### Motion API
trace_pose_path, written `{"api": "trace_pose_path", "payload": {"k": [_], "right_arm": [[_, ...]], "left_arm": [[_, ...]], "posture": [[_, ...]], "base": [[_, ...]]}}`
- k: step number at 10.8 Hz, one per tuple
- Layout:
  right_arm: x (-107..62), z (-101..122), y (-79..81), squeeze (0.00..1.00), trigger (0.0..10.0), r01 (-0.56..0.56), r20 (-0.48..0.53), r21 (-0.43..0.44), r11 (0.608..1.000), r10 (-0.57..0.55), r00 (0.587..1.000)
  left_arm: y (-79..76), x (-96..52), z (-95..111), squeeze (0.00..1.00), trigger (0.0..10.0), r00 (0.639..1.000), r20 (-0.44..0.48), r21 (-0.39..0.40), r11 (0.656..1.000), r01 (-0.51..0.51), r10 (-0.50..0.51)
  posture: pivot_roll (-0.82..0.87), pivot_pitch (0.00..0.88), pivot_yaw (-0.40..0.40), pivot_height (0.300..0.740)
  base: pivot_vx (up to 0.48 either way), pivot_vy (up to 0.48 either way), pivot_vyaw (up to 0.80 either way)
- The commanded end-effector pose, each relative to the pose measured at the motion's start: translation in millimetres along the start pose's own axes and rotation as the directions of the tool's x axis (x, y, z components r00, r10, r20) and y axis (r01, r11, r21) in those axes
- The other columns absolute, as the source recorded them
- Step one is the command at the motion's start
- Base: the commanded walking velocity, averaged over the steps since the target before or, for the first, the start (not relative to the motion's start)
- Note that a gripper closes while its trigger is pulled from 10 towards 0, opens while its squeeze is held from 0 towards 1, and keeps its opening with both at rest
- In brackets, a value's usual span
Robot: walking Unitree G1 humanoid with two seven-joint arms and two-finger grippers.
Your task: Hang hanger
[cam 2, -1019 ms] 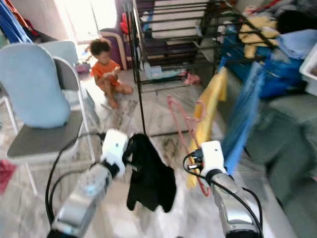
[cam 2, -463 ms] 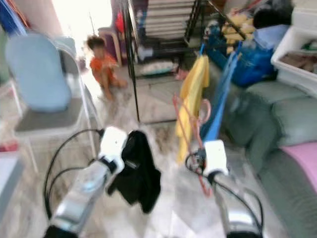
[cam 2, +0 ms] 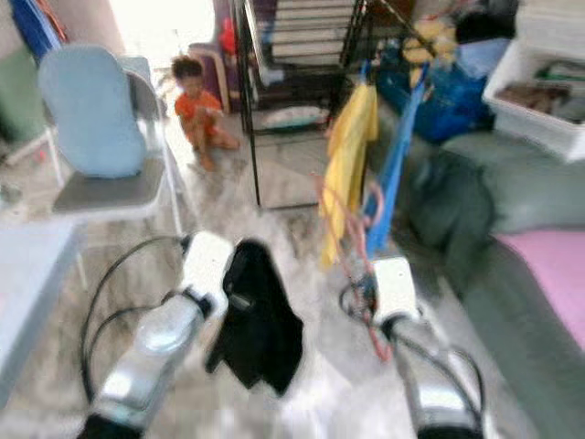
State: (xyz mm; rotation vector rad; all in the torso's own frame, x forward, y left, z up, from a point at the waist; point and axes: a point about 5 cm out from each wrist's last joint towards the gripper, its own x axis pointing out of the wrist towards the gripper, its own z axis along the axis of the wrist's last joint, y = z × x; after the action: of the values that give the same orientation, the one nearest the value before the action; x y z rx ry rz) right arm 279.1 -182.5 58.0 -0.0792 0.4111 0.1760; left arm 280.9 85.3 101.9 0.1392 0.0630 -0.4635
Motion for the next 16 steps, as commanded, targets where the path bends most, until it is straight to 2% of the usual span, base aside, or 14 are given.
{"api": "trace_pose_path", "payload": {"k": [1, 2, 4, 6, 8, 9, 10, 11, 12, 13, 14, 15, 16], "right_arm": [[0.2, 5, -1.3, 0.0, 10.0, 0.004, 0.011, -0.026, 1.0, -0.004, 1.0], [1.4, 10, -1.6, 0.0, 10.0, 0.025, 0.033, -0.101, 0.995, -0.022, 0.999], [3.1, 14, -3.9, 0.0, 10.0, 0.08, 0.058, -0.126, 0.989, -0.074, 0.996], [3.2, 22, -3.0, 0.0, 10.0, 0.094, 0.139, -0.152, 0.984, -0.073, 0.988], [6.0, 27, -9.1, 0.0, 10.0, 0.1, 0.144, -0.156, 0.983, -0.077, 0.987], [9.5, 31, -11.0, 0.0, 10.0, 0.102, 0.14, -0.17, 0.98, -0.079, 0.987], [10.3, 35, -8.3, 0.0, 10.0, 0.064, 0.157, -0.222, 0.973, -0.029, 0.987], [9.3, 34, -9.1, 0.0, 10.0, 0.032, 0.149, -0.231, 0.972, 0.003, 0.989], [9.3, 35, -16.7, 0.0, 10.0, -0.004, 0.132, -0.246, 0.969, 0.038, 0.991], [9.0, 49, -28.3, 0.0, 10.0, -0.049, 0.139, -0.286, 0.957, 0.092, 0.986], [8.4, 57, -35.4, 0.0, 10.0, -0.062, 0.143, -0.301, 0.952, 0.109, 0.984], [5.0, 66, -44.0, 0.0, 10.0, -0.101, 0.142, -0.32, 0.942, 0.153, 0.978], [-1.1, 73, -49.4, 0.0, 10.0, -0.162, 0.132, -0.34, 0.926, 0.218, 0.967]], "left_arm": [[-0.7, 2.9, 11, 0.0, 10.0, 0.999, 0.05, 0.013, 1.0, -0.003, 0.003], [-1.0, 4.7, 14, 0.0, 10.0, 0.998, 0.067, 0.007, 1.0, -0.005, 0.004], [-1.1, 3.9, 12, 0.0, 10.0, 0.998, 0.057, 0.012, 1.0, 0.008, -0.009], [4.0, 6.7, 17, 0.0, 10.0, 0.996, 0.077, 0.044, 0.998, 0.036, -0.039], [11.1, 9.6, 23, 0.0, 10.0, 0.988, 0.107, 0.126, 0.987, 0.097, -0.111], [21.6, 12.1, 29, 0.0, 10.0, 0.98, 0.111, 0.207, 0.968, 0.14, -0.166], [31.2, 13.2, 34, 0.0, 10.0, 0.968, 0.097, 0.312, 0.931, 0.19, -0.23], [37.2, 15.0, 35, 0.0, 10.0, 0.959, 0.069, 0.406, 0.886, 0.224, -0.275], [48.5, 21.5, 43, 0.0, 10.0, 0.938, 0.03, 0.565, 0.78, 0.269, -0.346], [66.0, 34.6, 58, 0.0, 10.0, 0.94, -0.006, 0.702, 0.668, 0.247, -0.342], [74.0, 40.8, 65, 0.0, 10.0, 0.948, -0.01, 0.748, 0.627, 0.217, -0.317], [82.6, 47.7, 75, 0.0, 10.0, 0.96, 0.006, 0.787, 0.593, 0.167, -0.279], [88.2, 51.0, 78, 0.0, 10.0, 0.964, 0.003, 0.825, 0.545, 0.148, -0.267]], "posture": [[-0.1, 0.0, 0.007, 0.74], [-0.11, 0.0, 0.011, 0.74], [-0.11, 0.0, 0.028, 0.74], [-0.11, 0.0, 0.037, 0.74], [-0.1, 0.0, 0.036, 0.74], [-0.1, 0.0, 0.041, 0.74], [-0.09, 0.0, 0.046, 0.74], [-0.08, 0.0, 0.047, 0.74], [-0.08, 0.0, 0.048, 0.74], [-0.09, 0.0, 0.053, 0.74], [-0.09, 0.0, 0.055, 0.74], [-0.1, 0.0, 0.06, 0.74], [-0.1, 0.0, 0.062, 0.74]], "base": [[-0.322, 0.0, 0.0], [0.0, 0.0, 0.0], [0.0, 0.0, 0.0], [0.0, 0.0, 0.0], [0.0, 0.0, 0.0], [0.0, 0.0, 0.0], [0.0, 0.0, 0.0], [0.0, 0.0, 0.0], [0.0, 0.0, 0.0], [0.0, 0.0, 0.0], [0.0, 0.0, 0.0], [0.0, 0.0, 0.0], [0.0, 0.0, 0.0]]}}
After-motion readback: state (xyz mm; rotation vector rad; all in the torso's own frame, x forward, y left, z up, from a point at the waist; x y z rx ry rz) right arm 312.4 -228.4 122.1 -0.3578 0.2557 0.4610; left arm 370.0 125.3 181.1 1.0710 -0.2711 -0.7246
